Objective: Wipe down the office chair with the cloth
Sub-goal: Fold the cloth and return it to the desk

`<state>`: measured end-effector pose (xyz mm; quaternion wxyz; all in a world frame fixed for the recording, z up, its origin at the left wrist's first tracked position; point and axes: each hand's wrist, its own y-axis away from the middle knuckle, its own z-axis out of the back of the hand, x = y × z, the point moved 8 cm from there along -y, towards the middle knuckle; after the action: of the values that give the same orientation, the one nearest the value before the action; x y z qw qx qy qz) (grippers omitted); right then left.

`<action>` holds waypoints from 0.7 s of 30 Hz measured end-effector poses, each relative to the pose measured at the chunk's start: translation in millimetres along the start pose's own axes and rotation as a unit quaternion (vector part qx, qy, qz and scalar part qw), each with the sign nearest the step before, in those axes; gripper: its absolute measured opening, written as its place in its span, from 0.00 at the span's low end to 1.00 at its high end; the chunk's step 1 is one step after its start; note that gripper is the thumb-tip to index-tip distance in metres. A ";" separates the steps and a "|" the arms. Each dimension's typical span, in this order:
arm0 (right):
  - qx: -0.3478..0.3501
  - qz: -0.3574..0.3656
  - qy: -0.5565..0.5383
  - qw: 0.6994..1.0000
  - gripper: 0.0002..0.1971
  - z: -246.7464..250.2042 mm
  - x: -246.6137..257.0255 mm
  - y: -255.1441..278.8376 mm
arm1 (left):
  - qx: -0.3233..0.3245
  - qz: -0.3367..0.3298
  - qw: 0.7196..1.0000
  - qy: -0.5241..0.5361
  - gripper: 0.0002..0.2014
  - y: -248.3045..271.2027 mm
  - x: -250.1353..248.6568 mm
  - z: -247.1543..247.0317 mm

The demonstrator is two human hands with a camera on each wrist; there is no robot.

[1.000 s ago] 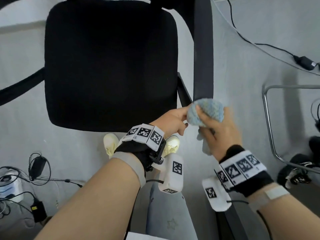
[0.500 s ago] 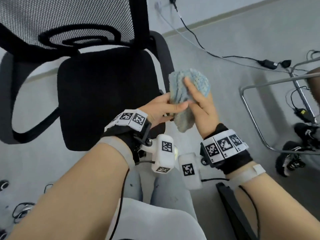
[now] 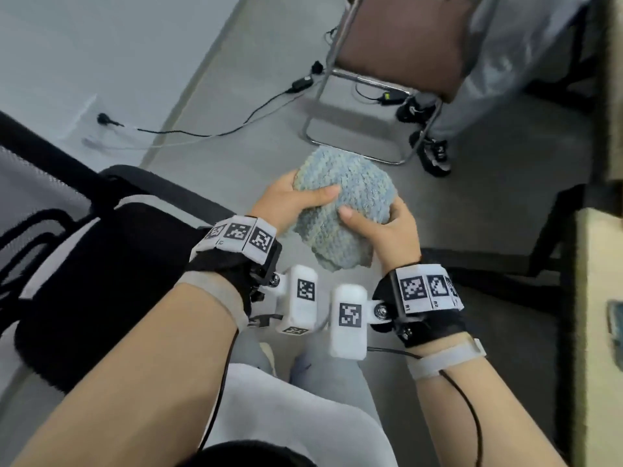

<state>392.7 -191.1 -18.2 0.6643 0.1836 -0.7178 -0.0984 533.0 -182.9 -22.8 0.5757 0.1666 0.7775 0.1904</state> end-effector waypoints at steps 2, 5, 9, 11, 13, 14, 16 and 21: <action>-0.051 0.004 -0.040 0.998 0.20 53.9 10.0 27.3 | 0.054 -0.005 0.998 -0.033 0.12 -5.3 -2.2 -60.6; -0.154 0.020 -0.087 0.984 0.17 145.3 13.7 71.4 | 0.148 0.003 0.986 -0.075 0.12 -5.1 9.4 -160.9; -0.305 0.034 -0.113 0.945 0.24 259.4 4.2 148.1 | 0.276 0.027 0.951 -0.134 0.14 10.7 56.0 -296.9; -0.369 0.030 -0.143 0.918 0.24 307.6 -10.5 190.2 | 0.335 0.038 0.925 -0.174 0.14 27.3 85.9 -360.5; -0.439 0.023 -0.163 0.883 0.26 350.2 -27.4 235.2 | 0.388 0.048 0.895 -0.217 0.15 50.4 118.1 -418.3; -0.472 0.017 -0.174 0.864 0.25 368.3 -36.2 257.1 | 0.407 0.054 0.881 -0.235 0.16 60.1 135.3 -442.8; -0.521 -0.001 -0.183 0.834 0.23 400.3 -55.6 297.3 | 0.448 0.068 0.847 -0.277 0.19 81.8 170.9 -486.1; -0.591 -0.079 -0.155 0.788 0.19 451.7 -108.3 364.7 | 0.538 0.116 0.749 -0.368 0.18 119.8 246.1 -548.2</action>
<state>-97.5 138.3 -21.3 0.5125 -0.2064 -0.5960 -0.5827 -57.1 -17.9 -24.1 0.6061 0.5950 0.4536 -0.2698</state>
